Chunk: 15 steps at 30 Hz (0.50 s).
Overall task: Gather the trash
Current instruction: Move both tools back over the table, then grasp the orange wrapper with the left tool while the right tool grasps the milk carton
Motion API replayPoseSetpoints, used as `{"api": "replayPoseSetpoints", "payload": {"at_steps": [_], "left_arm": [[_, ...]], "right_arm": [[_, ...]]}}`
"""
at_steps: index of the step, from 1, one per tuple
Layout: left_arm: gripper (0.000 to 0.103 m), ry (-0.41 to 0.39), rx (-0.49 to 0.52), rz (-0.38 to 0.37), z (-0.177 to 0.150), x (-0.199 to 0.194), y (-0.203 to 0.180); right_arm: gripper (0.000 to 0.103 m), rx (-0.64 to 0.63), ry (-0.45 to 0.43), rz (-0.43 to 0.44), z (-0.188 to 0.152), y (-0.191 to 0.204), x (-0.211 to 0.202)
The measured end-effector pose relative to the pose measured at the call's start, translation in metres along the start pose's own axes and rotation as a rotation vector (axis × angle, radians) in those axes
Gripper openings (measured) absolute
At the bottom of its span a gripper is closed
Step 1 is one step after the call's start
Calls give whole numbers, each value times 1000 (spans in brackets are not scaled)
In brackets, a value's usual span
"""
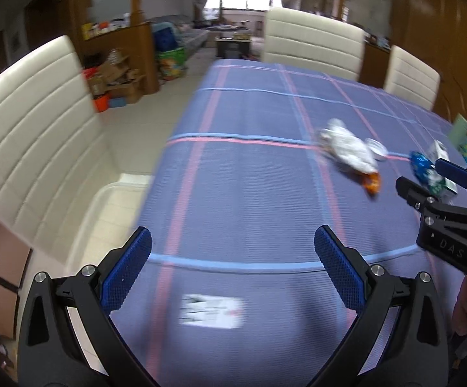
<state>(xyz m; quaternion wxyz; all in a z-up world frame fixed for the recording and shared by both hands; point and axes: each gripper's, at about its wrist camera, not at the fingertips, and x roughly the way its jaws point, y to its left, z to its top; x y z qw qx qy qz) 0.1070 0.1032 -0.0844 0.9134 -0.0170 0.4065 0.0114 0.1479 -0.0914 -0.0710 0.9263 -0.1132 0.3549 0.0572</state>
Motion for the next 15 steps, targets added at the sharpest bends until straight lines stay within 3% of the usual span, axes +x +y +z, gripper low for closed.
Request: {"api": "replayPoseSetpoints", "payload": {"at_steps": [8,15], "left_arm": [[99,20,158,-113,16,30,-88],[99,89,224,-140,29,69,-140]], "right_arm": [[77,161,57,-83,-28,-91,10],[77,184,37,-123,-31,-124,13]]}}
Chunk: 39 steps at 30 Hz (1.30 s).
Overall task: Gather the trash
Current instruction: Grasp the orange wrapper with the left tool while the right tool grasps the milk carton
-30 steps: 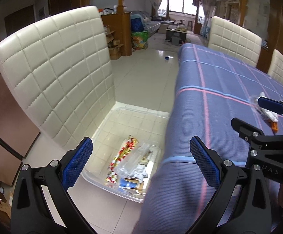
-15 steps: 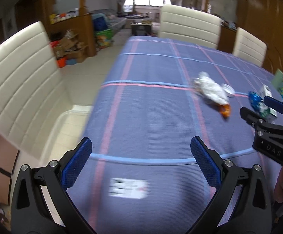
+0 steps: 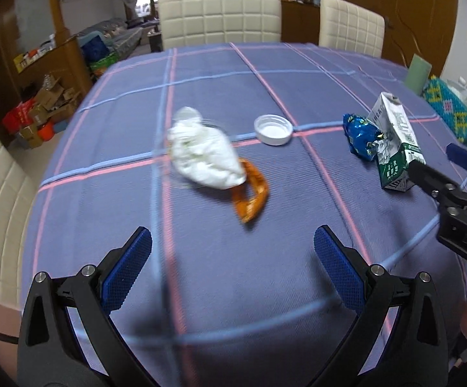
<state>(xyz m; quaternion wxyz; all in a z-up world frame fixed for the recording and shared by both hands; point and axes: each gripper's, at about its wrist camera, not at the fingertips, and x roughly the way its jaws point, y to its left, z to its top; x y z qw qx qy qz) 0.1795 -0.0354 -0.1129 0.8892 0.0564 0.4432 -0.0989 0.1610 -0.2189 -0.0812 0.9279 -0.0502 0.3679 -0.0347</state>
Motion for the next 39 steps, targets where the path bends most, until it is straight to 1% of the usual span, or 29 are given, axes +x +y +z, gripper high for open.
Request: {"api": "replayPoseSetpoints", "payload": {"at_steps": [2,4,5,6,7,9,12,13,15,16,18,19,20,21,23,24,27,31,34,39], "left_arm": [[97,22,-6,-7,4,9,-2],[92,46,-25,-24,8,19,-2],[86,56,-34,-30,9,23,-1],[83,67,-40,-35,11,28,-1],[82,56,-35,-26,13,28,-2],[75,51,-17,-30,17,31,-5],[70,49,-9,-49,23,34,-9],[67,46,-8,-50,24,34,-10],[57,40,-2,-51,26,35,-12],[54,38,-1,-56,27,36,-13],[38,36,-1,-72,28,35,-14],[36,38,-3,-84,29,35,-14],[34,42,-11,-101,29,34,-13],[30,43,-17,-110,28,34,-12],[29,46,-25,-121,26,32,-11],[27,46,-27,-122,26,32,-11],[25,50,-34,-129,23,28,-11],[25,40,-30,-126,18,19,-12],[25,15,-21,-134,15,5,-14],[25,-25,-10,-136,12,-17,-15]], "right_arm": [[77,17,19,16,3,-6,9],[77,30,38,41,4,-10,17],[77,34,52,59,4,-11,23],[77,38,60,66,5,-12,27],[77,42,65,66,6,-13,31],[77,56,73,71,7,-15,37],[77,87,86,94,7,-22,44],[77,93,93,104,7,-22,46],[76,105,106,119,5,-23,50],[74,106,111,124,4,-23,52],[66,108,127,131,2,-23,54],[64,112,132,138,2,-23,55],[56,122,138,154,1,-24,56],[49,129,146,166,0,-25,58],[41,155,157,191,-3,-28,59],[40,160,154,196,-3,-29,57],[39,161,146,197,-6,-29,51],[39,161,113,181,-10,-29,35],[39,144,94,171,-11,-27,23],[39,97,70,185,-9,-14,5]]}}
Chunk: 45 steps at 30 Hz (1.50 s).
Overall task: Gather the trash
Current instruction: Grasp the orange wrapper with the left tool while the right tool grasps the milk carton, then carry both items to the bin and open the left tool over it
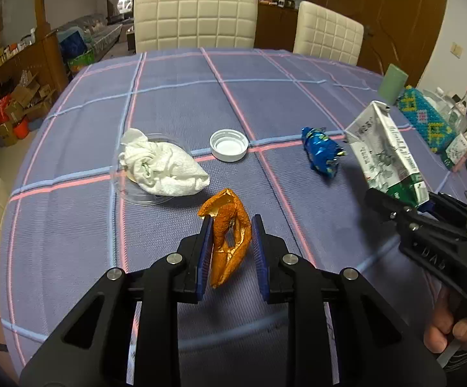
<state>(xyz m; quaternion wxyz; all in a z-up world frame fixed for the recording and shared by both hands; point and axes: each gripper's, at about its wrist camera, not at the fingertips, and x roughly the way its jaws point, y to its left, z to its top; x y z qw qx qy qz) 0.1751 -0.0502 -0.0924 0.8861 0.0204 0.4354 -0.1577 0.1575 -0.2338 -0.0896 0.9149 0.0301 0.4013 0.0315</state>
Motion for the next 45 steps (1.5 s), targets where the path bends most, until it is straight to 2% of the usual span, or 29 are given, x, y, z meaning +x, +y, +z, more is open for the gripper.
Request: {"api": "replayPoseSetpoints", "payload": {"at_steps": [8,17,31,38,45], "left_arm": [[25,-49,5,16,-17,-35,8],[25,-99,-57,61,-39,-71,48],[25,-143,-216,187,-80,-115,143],[25,-146,-270,275,-99,-125,186],[25,-137,-330,317,-110,-125,225]], "right_arm": [[39,-96,-20,20,-2,38,-17],[39,-204,-46,50,-1,93,-31],[39,-378,-43,125,-6,193,-30],[39,-453,-23,160,-7,242,-16],[39,-518,-5,187,-10,282,-5]]}}
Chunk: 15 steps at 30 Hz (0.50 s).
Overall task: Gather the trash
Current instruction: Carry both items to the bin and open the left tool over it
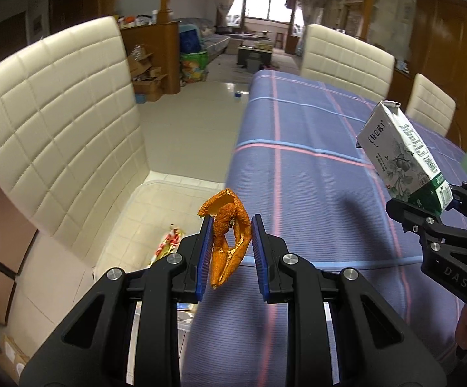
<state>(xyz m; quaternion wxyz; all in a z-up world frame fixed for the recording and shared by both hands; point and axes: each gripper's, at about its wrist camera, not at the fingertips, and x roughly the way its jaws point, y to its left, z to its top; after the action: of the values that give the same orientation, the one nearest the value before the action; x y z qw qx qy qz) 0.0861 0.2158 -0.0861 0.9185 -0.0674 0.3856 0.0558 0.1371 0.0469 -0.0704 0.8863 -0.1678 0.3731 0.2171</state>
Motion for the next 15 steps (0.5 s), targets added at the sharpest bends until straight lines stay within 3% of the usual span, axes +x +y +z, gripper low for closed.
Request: {"api": "replayPoseSetpoints", "payload": {"at_steps": [15], "left_arm": [[25,33,-62,83,2,28,53]], "right_arm": [[39,-84,18,46,27,42,34]]}}
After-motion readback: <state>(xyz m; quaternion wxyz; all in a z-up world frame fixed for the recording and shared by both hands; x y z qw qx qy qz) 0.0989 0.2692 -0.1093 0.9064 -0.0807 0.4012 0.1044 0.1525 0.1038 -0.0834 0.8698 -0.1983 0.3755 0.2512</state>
